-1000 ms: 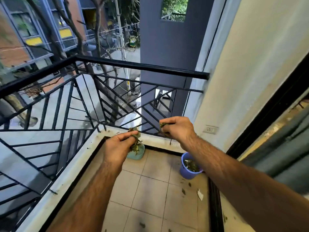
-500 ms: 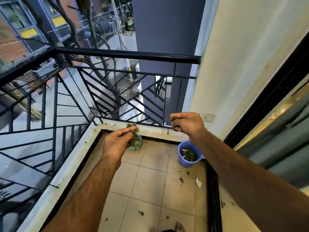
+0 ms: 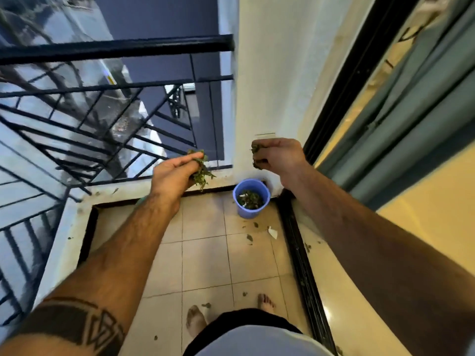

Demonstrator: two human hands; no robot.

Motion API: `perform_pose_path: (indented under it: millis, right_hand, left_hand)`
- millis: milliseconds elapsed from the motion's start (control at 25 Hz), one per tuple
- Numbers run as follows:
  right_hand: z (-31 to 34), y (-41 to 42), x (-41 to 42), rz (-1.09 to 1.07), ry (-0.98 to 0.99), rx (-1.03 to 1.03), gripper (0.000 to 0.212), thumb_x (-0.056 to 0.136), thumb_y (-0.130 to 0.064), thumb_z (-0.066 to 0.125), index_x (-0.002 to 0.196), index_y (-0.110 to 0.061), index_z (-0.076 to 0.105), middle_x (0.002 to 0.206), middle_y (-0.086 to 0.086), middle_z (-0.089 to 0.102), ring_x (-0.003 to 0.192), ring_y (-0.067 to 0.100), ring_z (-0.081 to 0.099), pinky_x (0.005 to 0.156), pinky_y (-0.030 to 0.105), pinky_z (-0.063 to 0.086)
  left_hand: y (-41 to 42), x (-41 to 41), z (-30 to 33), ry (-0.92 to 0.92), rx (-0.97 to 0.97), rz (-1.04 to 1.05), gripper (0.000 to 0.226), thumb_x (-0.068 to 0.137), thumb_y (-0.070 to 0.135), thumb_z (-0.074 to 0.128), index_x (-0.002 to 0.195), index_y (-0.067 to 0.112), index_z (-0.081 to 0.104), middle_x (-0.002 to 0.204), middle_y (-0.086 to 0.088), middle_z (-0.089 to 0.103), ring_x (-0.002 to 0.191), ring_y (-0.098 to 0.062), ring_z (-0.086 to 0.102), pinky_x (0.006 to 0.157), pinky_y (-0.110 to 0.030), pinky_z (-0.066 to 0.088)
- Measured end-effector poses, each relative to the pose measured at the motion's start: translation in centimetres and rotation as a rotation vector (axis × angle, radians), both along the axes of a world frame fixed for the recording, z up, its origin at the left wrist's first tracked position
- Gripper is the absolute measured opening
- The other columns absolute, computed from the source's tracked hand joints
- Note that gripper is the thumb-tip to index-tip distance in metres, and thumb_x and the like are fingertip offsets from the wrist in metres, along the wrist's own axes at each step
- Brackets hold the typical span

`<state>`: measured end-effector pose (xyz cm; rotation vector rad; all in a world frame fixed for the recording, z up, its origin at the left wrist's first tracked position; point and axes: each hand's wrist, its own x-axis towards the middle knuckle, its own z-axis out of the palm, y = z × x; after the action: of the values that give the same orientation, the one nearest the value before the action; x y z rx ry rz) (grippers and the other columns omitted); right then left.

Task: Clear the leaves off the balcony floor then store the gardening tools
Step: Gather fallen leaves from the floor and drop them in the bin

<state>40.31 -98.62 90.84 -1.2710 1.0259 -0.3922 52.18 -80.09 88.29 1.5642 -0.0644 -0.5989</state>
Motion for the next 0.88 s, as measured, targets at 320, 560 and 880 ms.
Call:
perform_pose_path:
  millis: [320, 560, 880]
  right_hand:
    - [-0.8, -0.3, -0.7, -0.218, 0.031, 0.004, 0.026, 0.081, 0.017, 0.07, 0.089, -0.007, 0.077, 0.081, 0.008, 0.073, 0.072, 0.022, 0.071, 0.075, 0.034, 0.065]
    - [-4.0, -6.4, 1.6, -0.188, 0.146, 0.017, 0.027, 0.081, 0.015, 0.071, 0.082, -0.011, 0.077, 0.082, 0.007, 0.074, 0.075, 0.023, 0.071, 0.078, 0.035, 0.064]
    - [-18.1, -17.4, 7.0, -0.077, 0.25, 0.032, 0.032, 0.083, 0.007, 0.071, 0.076, -0.023, 0.079, 0.077, 0.002, 0.076, 0.072, 0.021, 0.072, 0.078, 0.034, 0.064]
  left_hand:
    - [-5.6, 1.5, -3.0, 0.108, 0.009, -0.181, 0.024, 0.09, -0.003, 0.066, 0.088, 0.018, 0.078, 0.097, -0.005, 0.078, 0.084, -0.015, 0.072, 0.076, -0.028, 0.061]
    - [-11.4, 1.3, -6.5, 0.161, 0.047, -0.134, 0.022, 0.09, -0.004, 0.064, 0.101, 0.01, 0.078, 0.097, -0.005, 0.077, 0.081, -0.015, 0.071, 0.074, -0.028, 0.061]
    - [-22.0, 4.8, -18.3, 0.145, 0.182, -0.043, 0.024, 0.086, -0.001, 0.069, 0.101, 0.014, 0.08, 0.1, -0.004, 0.079, 0.08, -0.012, 0.07, 0.076, -0.025, 0.057]
